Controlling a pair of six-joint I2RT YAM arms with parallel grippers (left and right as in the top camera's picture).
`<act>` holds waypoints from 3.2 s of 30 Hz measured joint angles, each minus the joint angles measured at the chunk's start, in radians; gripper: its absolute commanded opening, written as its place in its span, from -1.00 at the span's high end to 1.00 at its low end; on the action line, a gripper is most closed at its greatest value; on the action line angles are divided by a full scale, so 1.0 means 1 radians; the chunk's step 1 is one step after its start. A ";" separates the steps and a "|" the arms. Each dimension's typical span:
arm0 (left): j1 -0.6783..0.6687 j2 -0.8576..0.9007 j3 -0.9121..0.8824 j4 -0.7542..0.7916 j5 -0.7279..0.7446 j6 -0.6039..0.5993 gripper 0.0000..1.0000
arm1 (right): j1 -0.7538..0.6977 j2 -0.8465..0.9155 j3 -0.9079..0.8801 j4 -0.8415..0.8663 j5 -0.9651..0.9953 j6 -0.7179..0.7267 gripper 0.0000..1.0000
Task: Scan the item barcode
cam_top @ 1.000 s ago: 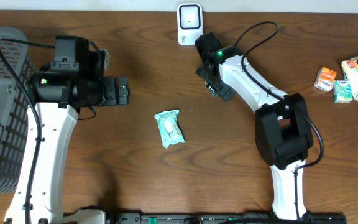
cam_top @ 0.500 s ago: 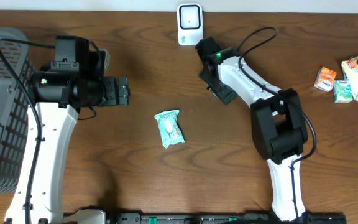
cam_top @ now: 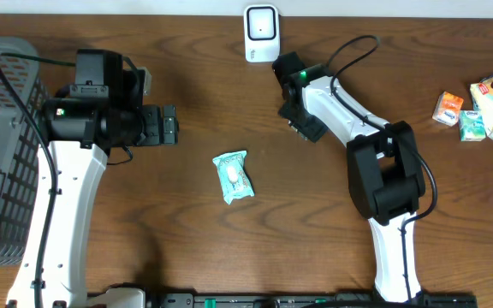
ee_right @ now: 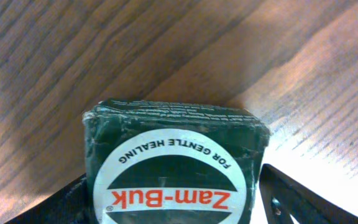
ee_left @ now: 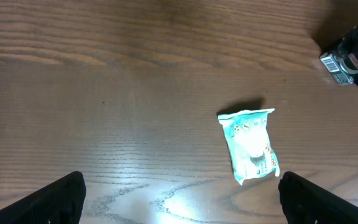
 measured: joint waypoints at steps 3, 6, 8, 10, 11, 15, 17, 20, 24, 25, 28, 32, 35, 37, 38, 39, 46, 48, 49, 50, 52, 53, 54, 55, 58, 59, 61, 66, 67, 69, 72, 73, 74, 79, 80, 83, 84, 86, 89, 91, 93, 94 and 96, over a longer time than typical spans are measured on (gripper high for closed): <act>0.000 0.000 0.000 0.000 0.000 0.000 -0.95 | 0.000 0.000 0.002 0.000 -0.006 -0.045 -0.34; 0.000 0.000 0.000 0.000 0.000 0.000 -0.95 | 0.000 0.000 0.003 -0.002 -0.019 -0.068 -0.31; 0.000 0.000 0.000 0.000 0.000 0.000 -0.95 | -0.001 0.000 0.003 -0.002 -0.029 -0.077 -0.31; 0.000 0.000 0.000 0.000 0.000 0.000 -0.96 | -0.001 0.000 0.003 -0.001 -0.035 -0.084 -0.29; 0.000 0.000 0.000 0.000 0.000 0.000 -0.96 | -0.001 0.000 0.003 -0.001 -0.038 -0.085 -0.29; 0.000 0.000 0.000 0.000 0.000 0.000 -0.96 | -0.001 0.000 0.004 -0.001 -0.043 -0.092 -0.25; 0.000 0.000 0.000 0.000 0.000 0.000 -0.96 | -0.001 0.000 0.004 -0.001 -0.045 -0.095 -0.21; 0.000 0.000 0.000 0.000 0.000 0.000 -0.96 | -0.001 -0.001 0.004 -0.001 -0.048 -0.107 -0.19; 0.000 0.000 0.000 0.000 0.000 0.000 -0.96 | -0.002 -0.002 0.004 -0.001 -0.051 -0.116 -0.08; 0.000 0.000 0.000 0.000 0.000 0.000 -0.95 | -0.002 -0.003 0.004 -0.001 -0.053 -0.119 -0.08; 0.000 0.000 0.000 0.000 0.000 0.000 -0.95 | -0.002 -0.003 0.004 -0.001 -0.055 -0.123 -0.08; 0.000 0.000 0.000 0.000 0.000 0.000 -0.96 | -0.004 -0.005 0.004 -0.002 -0.073 -0.138 -0.12; 0.000 0.000 0.000 0.000 0.000 0.000 -0.95 | -0.010 -0.011 0.004 -0.005 -0.105 -0.151 -0.15; 0.000 0.000 0.000 0.000 0.000 0.000 -0.95 | -0.010 -0.018 0.003 -0.005 -0.126 -0.162 -0.15; 0.000 0.000 0.000 0.000 0.000 0.000 -0.95 | -0.010 -0.023 0.003 -0.005 -0.137 -0.167 -0.16; 0.000 0.000 0.000 0.000 0.000 0.000 -0.96 | -0.010 -0.029 0.003 -0.005 -0.145 -0.173 -0.16; 0.000 0.000 0.000 0.000 0.000 0.000 -0.95 | -0.011 -0.111 0.002 -0.003 -0.237 -0.230 -0.16; 0.000 0.000 0.000 0.000 0.000 0.000 -0.95 | -0.011 -0.129 0.002 0.002 -0.285 -0.249 -0.17; 0.000 0.000 0.000 0.000 0.000 0.000 -0.95 | -0.014 -0.135 0.002 0.007 -0.327 -0.264 -0.17; 0.000 0.000 0.000 0.000 0.000 0.000 -0.95 | -0.015 -0.138 0.002 0.011 -0.368 -0.276 -0.18; 0.000 0.000 0.000 0.000 0.000 0.000 -0.96 | -0.018 -0.138 0.002 0.028 -0.474 -0.305 -0.18; 0.000 0.000 0.000 0.000 0.000 0.000 -0.95 | -0.020 -0.138 0.002 0.037 -0.520 -0.315 -0.17; 0.000 0.000 0.000 0.000 0.000 0.000 -0.96 | -0.022 -0.138 0.001 0.048 -0.576 -0.323 -0.18; 0.000 0.000 0.000 0.000 0.000 0.000 -0.95 | -0.024 -0.138 0.001 0.062 -0.641 -0.332 -0.18; 0.000 0.000 0.000 0.000 0.000 0.000 -0.95 | -0.032 -0.138 0.001 0.091 -0.813 -0.346 -0.18; 0.000 0.000 0.000 0.000 0.000 0.000 -0.95 | -0.036 -0.138 0.001 0.100 -0.867 -0.346 -0.18; 0.000 0.000 0.000 0.000 0.000 0.000 -0.95 | -0.043 -0.138 0.001 0.111 -0.978 -0.346 -0.20; 0.000 0.000 0.000 0.000 0.000 0.000 -0.95 | -0.080 -0.138 0.001 0.140 -1.225 -0.337 -0.21; 0.000 0.000 0.000 0.000 0.000 0.000 -0.96 | -0.088 -0.138 0.001 0.143 -1.266 -0.333 -0.21; 0.000 0.000 0.000 0.000 0.000 0.000 -0.95 | -0.103 -0.138 0.001 0.146 -1.339 -0.319 -0.21; 0.000 0.000 0.000 0.000 0.000 0.000 -0.96 | -0.117 -0.138 0.001 0.146 -1.431 -0.290 -0.22; 0.000 0.000 0.000 0.000 0.000 0.000 -0.96 | -0.122 -0.138 0.001 0.146 -1.450 -0.278 -0.22; 0.000 0.000 0.000 0.000 0.000 0.000 -0.95 | -0.125 -0.138 0.001 0.147 -1.471 -0.261 -0.23; 0.000 0.000 0.000 0.000 0.000 0.000 -0.96 | -0.140 -0.138 0.001 0.155 -1.533 -0.151 -0.24; 0.000 0.000 0.000 0.000 0.000 0.000 -0.95 | -0.142 -0.138 0.001 0.161 -1.540 -0.132 -0.25; 0.000 0.000 0.000 0.000 0.000 0.000 -0.95 | -0.144 -0.138 0.001 0.182 -1.550 -0.093 -0.23; 0.000 0.000 0.000 0.000 0.000 0.000 -0.96 | -0.144 -0.138 0.001 0.184 -1.552 -0.082 -0.25; 0.000 0.000 0.000 0.000 0.000 0.000 -0.95 | -0.145 -0.138 0.001 0.185 -1.558 -0.069 -0.25; 0.000 0.000 0.000 0.000 0.000 0.000 -0.96 | -0.146 -0.138 0.001 0.185 -1.564 -0.060 -0.24; 0.000 0.000 0.000 0.000 0.000 0.000 -0.95 | -0.146 -0.138 0.001 0.190 -1.565 -0.053 -0.25; 0.000 0.000 0.000 0.000 0.000 0.000 -0.95 | -0.146 -0.138 0.001 0.192 -1.559 -0.051 -0.24; 0.000 0.000 0.000 0.000 0.000 0.000 -0.96 | -0.146 -0.138 0.001 0.192 -1.548 -0.050 -0.23; 0.000 0.000 0.000 0.000 0.000 0.000 -0.95 | -0.146 -0.138 0.001 0.190 -1.492 -0.049 -0.26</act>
